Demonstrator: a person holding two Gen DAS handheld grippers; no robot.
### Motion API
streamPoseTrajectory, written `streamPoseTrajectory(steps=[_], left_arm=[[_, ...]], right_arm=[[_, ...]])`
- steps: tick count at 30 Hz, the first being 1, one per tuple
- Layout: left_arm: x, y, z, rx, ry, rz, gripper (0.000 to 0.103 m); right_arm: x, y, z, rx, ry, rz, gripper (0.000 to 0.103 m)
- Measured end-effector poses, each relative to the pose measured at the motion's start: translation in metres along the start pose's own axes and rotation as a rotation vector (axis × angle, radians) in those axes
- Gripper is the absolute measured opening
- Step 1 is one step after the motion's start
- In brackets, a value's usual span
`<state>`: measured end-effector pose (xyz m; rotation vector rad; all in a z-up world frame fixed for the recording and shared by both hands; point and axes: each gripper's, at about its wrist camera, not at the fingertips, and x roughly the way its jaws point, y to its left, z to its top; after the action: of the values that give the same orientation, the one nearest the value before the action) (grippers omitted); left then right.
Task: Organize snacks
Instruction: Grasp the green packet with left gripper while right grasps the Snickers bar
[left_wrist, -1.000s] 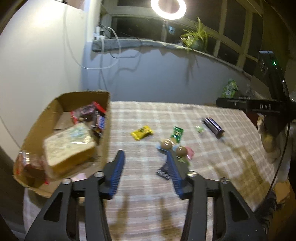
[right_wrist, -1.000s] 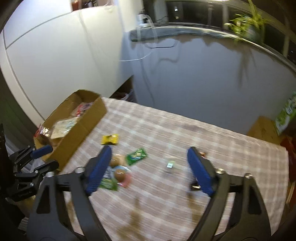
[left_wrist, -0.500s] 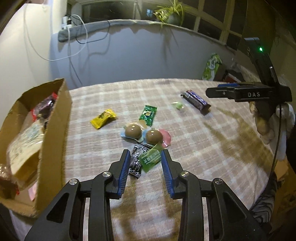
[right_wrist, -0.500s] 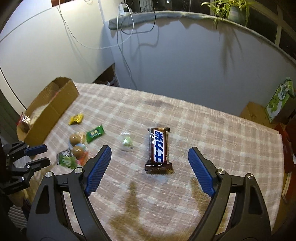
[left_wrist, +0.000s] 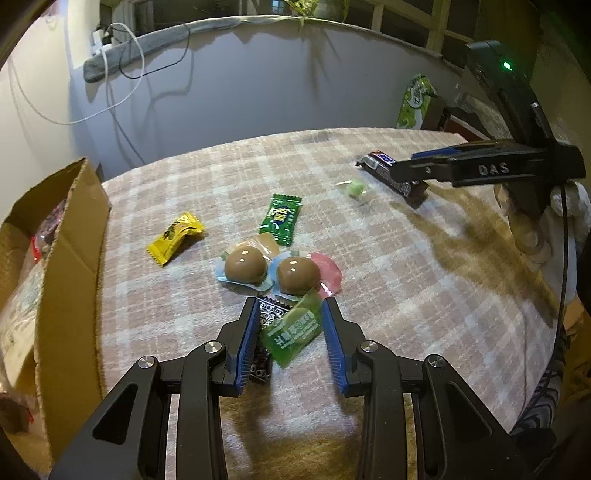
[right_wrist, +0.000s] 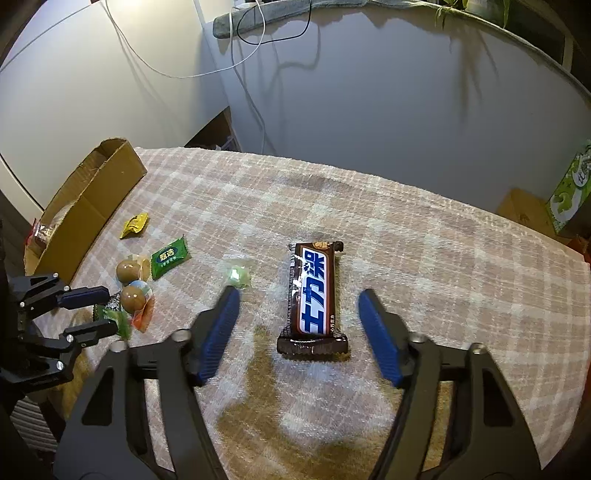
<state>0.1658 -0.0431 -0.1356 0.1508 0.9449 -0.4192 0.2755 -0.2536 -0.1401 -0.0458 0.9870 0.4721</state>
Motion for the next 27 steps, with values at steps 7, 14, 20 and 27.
streamPoseTrajectory(steps=[7,14,20,27], left_arm=[[0.000,-0.012,-0.006,0.069,0.018,0.001,0.033],[0.012,-0.028,-0.005,0.141,0.039,0.022,0.028],[0.014,-0.031,-0.002,0.130,0.029,0.021,0.021],[0.011,-0.029,-0.004,0.083,0.012,0.009,0.020]], right_arm=[[0.009,0.002,-0.001,-0.010,0.018,-0.005,0.059],[0.017,0.008,0.000,-0.033,0.044,-0.020,0.054],[0.022,0.005,-0.002,-0.037,0.060,-0.049,0.037],[0.018,0.000,-0.005,-0.011,0.057,-0.035,0.029]])
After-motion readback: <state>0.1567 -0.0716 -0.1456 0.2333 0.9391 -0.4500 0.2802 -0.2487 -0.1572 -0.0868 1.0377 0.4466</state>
